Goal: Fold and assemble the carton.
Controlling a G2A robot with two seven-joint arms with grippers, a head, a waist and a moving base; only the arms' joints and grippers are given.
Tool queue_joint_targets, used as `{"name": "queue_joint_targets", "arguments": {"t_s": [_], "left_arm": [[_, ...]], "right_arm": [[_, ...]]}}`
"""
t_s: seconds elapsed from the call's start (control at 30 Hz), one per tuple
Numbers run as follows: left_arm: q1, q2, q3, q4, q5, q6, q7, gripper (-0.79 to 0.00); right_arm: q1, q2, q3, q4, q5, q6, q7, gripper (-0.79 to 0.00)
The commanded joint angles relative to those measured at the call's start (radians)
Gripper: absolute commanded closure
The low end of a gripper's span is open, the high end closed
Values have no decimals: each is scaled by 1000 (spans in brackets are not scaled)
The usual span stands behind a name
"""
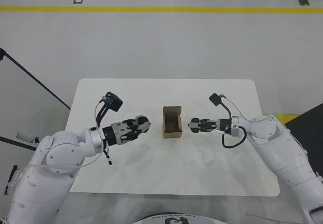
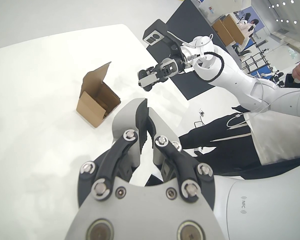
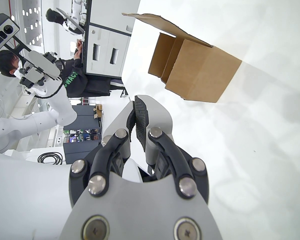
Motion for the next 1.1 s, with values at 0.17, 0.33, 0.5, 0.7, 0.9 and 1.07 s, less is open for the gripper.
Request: {"name": "queue_joint_targets", "arguments": {"t_s": [0.17,0.33,0.5,0.7,0.9,1.07], "left_arm": [[-162,-33,204,209,-85,138,4,0],[-278,-63,306,366,-176,205,21,0],[-304,-68,323,393,-164,216,26,0],[-300,-71,333,433,-150,235,53,0],[-378,-107,417,551,-211,266,130,0],[-376,-107,416,554,-211,268,135,0]], "right_arm": [[28,-23,-47,27,-32,71,-127,0],[66,-44,-94,75,-34,104,-157,0],[81,-52,-114,96,-35,115,-153,0],[76,-53,-118,96,-43,122,-165,0],[104,-74,-162,110,-53,143,-194,0],[104,-74,-162,110,-53,143,-194,0]]}}
